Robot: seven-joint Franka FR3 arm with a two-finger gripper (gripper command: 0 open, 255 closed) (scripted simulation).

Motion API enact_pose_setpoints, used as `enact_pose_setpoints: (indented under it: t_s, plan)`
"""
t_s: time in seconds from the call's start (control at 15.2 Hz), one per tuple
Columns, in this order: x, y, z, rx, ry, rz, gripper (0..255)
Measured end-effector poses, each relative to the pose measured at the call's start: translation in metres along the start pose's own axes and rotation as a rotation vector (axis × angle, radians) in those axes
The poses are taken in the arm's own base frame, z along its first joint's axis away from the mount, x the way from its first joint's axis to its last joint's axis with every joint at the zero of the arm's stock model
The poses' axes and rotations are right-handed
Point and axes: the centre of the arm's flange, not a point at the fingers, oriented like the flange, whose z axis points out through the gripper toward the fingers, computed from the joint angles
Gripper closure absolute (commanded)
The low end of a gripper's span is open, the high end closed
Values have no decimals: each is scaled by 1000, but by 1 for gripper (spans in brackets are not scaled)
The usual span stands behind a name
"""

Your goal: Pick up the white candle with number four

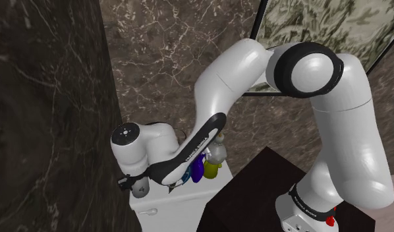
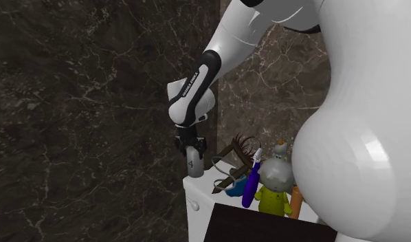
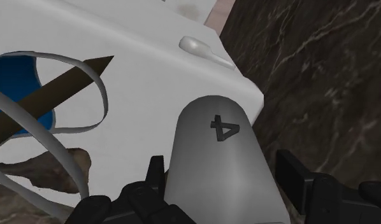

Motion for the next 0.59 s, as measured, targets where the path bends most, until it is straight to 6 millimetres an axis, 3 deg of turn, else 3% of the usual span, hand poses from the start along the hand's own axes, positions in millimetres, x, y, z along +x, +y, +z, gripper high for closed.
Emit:
enact_pose_setpoints:
  t_s: [0.59]
  plan:
    - [6, 4, -45, 0, 0, 0, 255]
